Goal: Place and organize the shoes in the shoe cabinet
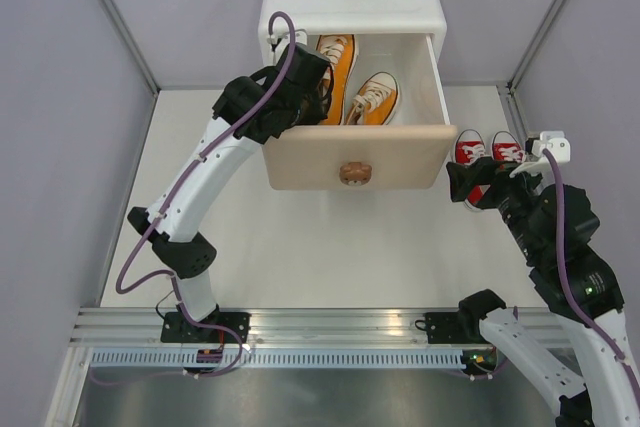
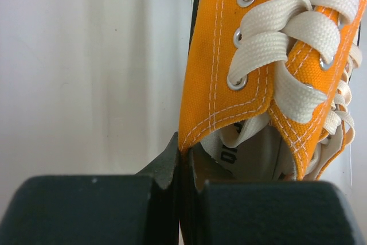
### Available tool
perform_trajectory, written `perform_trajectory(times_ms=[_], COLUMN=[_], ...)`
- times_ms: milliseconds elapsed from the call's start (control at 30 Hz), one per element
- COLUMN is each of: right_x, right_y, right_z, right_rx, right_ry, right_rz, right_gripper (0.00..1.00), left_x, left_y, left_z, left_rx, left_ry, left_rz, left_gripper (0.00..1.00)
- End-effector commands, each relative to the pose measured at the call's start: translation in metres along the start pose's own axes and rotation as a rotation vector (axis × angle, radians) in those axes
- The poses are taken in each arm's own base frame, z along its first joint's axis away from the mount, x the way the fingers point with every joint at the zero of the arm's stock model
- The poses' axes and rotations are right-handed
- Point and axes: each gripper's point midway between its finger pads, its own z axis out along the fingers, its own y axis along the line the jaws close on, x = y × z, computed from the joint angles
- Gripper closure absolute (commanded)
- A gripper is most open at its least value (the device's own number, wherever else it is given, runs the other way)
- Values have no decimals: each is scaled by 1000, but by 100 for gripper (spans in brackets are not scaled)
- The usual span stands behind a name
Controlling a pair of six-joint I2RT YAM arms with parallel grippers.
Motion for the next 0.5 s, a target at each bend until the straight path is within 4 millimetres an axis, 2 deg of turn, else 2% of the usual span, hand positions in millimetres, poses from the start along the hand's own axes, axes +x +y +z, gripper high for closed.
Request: perform_trajectory(times_ms=[0, 467], right_x=[-19, -17], right_y=[1, 4], right_z=[-5, -7], right_rx=[-3, -19], right_ry=[-67, -62], right_rz=[0, -3], right_gripper=[2, 2], left_x=[-24, -11], left_y=[-13, -7], left_z=[-21, -15], left_rx=[65, 32], left_ry=[-92, -52], left_rz=[-132, -115], left_gripper=[98, 98])
